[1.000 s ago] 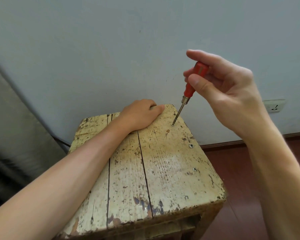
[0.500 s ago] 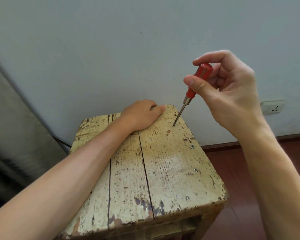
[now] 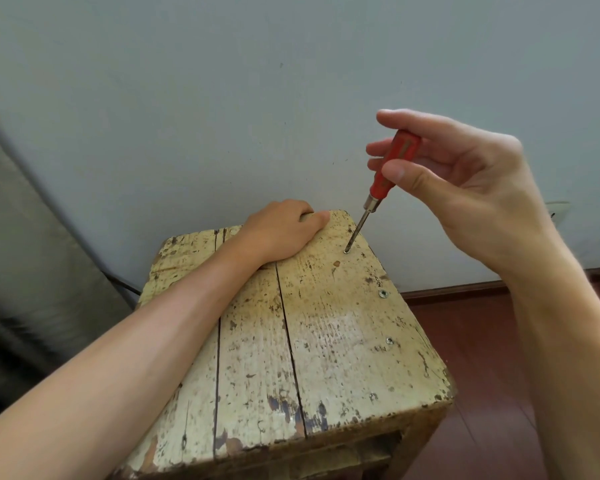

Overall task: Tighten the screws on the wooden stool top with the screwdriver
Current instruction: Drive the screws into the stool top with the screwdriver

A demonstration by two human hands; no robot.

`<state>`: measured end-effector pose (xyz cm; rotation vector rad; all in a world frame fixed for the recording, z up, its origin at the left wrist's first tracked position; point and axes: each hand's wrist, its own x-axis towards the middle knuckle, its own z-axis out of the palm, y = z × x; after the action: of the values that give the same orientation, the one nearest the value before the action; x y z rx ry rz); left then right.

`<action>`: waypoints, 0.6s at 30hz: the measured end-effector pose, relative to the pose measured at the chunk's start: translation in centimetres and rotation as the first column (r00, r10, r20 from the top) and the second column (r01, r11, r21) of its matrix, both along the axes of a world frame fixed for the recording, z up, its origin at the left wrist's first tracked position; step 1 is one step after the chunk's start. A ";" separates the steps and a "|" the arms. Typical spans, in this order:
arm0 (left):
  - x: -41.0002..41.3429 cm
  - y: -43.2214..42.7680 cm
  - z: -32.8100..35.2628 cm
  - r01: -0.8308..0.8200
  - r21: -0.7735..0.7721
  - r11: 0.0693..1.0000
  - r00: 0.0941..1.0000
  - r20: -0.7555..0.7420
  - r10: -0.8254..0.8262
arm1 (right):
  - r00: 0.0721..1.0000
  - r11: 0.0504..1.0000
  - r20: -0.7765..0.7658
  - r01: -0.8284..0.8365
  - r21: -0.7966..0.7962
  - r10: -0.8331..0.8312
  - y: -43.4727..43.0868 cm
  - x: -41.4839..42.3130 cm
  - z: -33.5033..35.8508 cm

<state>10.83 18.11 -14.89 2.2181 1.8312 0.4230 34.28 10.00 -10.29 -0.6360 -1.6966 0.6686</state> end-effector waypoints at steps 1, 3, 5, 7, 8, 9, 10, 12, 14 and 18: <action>0.0 0.0 0.0 -0.002 0.001 1.000 1.000 -0.001 0.002 | 1.000 1.000 -0.006 0.008 -0.002 -0.008 0.0 0.0 0.0; 0.0 0.0 0.0 -0.003 0.001 1.000 1.000 0.000 0.003 | 0.999 0.999 -0.014 0.036 0.006 -0.036 -0.1 -0.2 0.1; 0.0 0.0 0.0 -0.003 0.003 1.000 1.000 0.000 0.003 | 0.997 0.996 -0.011 0.081 0.028 -0.081 -0.1 -0.6 0.1; 0.0 0.0 0.0 -0.006 0.006 1.000 1.000 0.001 0.006 | 0.989 0.988 -0.010 0.146 0.052 -0.146 0.0 -1.5 0.1; 0.0 0.0 0.0 -0.007 0.007 1.000 1.000 0.002 0.007 | 0.983 0.981 -0.016 0.182 0.060 -0.181 0.1 -1.9 0.0; 0.0 0.0 0.0 -0.007 0.008 1.000 1.000 0.002 0.007 | 0.977 0.974 -0.029 0.214 0.068 -0.212 0.1 -2.3 0.0; 0.0 0.0 -0.1 -0.007 0.009 1.000 1.000 0.002 0.007 | 0.971 0.968 -0.044 0.238 0.073 -0.235 0.1 -2.5 -0.1; 0.0 0.0 -0.1 -0.007 0.009 1.000 1.000 0.002 0.007 | 0.964 0.962 -0.067 0.262 0.081 -0.257 0.1 -2.7 -0.4; -0.1 0.0 0.0 -0.006 0.012 1.000 1.000 0.002 0.006 | 0.964 0.959 -0.057 0.265 0.097 -0.260 0.2 -2.3 -0.7; 0.0 0.0 0.1 0.001 0.003 1.000 1.000 0.002 -0.001 | 0.995 0.994 0.000 0.101 0.038 -0.101 0.7 -0.6 -0.8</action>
<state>10.81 18.07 -14.81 2.2198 1.8297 0.4278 33.67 10.67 -11.09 -0.6908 -1.6640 0.5630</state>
